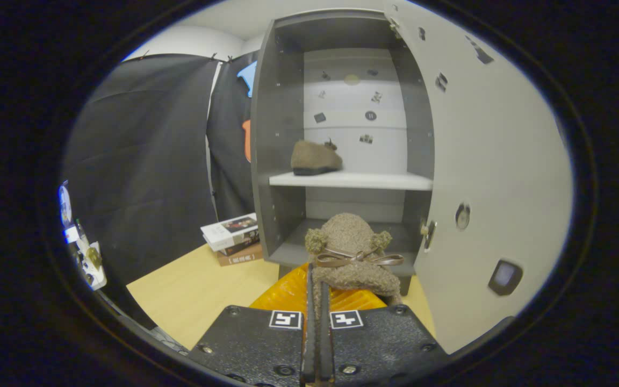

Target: Open the shoe cabinet door, grab the shoes and put them into the shoe cabinet, then close the shoe cabinet door.

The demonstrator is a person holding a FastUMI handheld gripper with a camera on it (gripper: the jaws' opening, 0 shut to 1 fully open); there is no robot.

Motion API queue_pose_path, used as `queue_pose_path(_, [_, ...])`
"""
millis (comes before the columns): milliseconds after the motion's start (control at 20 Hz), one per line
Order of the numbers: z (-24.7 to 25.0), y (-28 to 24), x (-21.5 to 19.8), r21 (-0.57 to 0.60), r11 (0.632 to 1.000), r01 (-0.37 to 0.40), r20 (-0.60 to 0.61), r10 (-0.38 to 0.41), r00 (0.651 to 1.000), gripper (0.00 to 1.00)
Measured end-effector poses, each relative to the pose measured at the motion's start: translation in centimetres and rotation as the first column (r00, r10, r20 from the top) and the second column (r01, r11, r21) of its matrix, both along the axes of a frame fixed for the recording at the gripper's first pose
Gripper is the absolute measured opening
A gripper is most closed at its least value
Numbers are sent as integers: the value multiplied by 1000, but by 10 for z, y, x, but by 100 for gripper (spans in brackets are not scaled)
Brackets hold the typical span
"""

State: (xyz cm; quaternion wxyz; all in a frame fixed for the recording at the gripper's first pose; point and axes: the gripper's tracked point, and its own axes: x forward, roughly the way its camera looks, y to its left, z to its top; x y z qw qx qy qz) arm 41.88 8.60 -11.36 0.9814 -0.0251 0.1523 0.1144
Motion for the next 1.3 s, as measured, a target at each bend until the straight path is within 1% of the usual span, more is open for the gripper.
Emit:
queue_pose_path(150, [62,3,17,-15,1000,23,88,-22,996,6])
queue_pose_path(250, [100,7,28,-9,999,33,125,-32,992,6])
queue_pose_path(350, [137,12,42,-25,999,31,167,-26,986,6])
queue_pose_path(400, [156,13,53,-37,998,44,190,-37,981,6])
queue_pose_path(550, [198,17,85,-82,993,83,240,-62,969,7])
queue_pose_path(650, [214,23,106,-96,992,86,244,-60,968,6])
queue_pose_path(750, [220,35,129,-77,995,59,220,-40,975,6])
queue_pose_path(850, [217,37,157,-95,994,51,188,-32,982,6])
queue_pose_path(1050, [201,25,213,-145,983,109,151,-86,985,6])
queue_pose_path(1300, [154,-13,283,-171,973,153,88,-139,986,6])
